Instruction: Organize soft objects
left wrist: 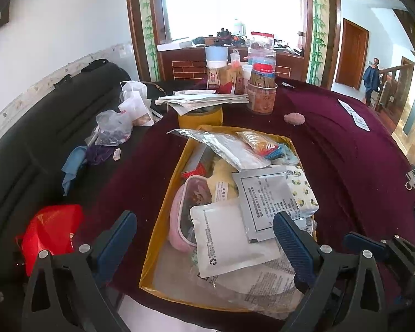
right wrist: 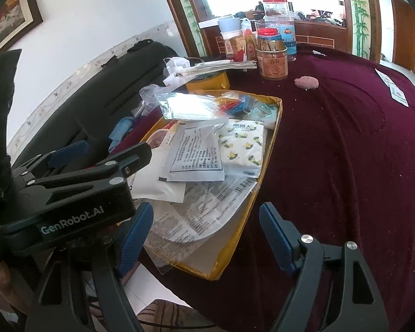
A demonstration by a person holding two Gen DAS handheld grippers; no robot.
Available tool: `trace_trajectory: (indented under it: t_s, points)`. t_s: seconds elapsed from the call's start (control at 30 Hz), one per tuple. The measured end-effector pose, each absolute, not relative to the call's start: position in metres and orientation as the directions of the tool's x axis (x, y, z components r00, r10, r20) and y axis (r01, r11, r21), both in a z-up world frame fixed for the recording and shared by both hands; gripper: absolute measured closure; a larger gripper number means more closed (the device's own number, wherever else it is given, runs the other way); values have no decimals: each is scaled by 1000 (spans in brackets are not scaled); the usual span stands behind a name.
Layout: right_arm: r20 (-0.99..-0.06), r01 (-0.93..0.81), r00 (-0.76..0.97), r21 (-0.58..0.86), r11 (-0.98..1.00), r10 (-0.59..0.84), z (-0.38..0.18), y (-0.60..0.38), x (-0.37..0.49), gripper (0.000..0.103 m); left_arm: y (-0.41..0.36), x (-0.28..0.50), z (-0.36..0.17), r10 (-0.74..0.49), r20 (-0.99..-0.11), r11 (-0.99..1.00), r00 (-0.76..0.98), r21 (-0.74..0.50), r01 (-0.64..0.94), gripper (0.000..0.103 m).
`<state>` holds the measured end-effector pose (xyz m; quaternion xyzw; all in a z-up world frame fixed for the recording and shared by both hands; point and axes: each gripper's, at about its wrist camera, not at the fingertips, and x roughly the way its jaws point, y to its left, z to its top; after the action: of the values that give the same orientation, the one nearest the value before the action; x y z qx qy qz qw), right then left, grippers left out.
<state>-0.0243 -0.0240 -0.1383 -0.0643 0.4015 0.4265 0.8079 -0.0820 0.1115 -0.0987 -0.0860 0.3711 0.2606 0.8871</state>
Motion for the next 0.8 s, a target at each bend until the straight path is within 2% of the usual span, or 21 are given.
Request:
trace_trajectory:
  t_s: [0.8]
  points:
    - [-709, -746, 317, 223, 628, 629, -142, -18, -28, 25, 121, -81, -106, 410, -709, 836, 574, 39, -548, 2]
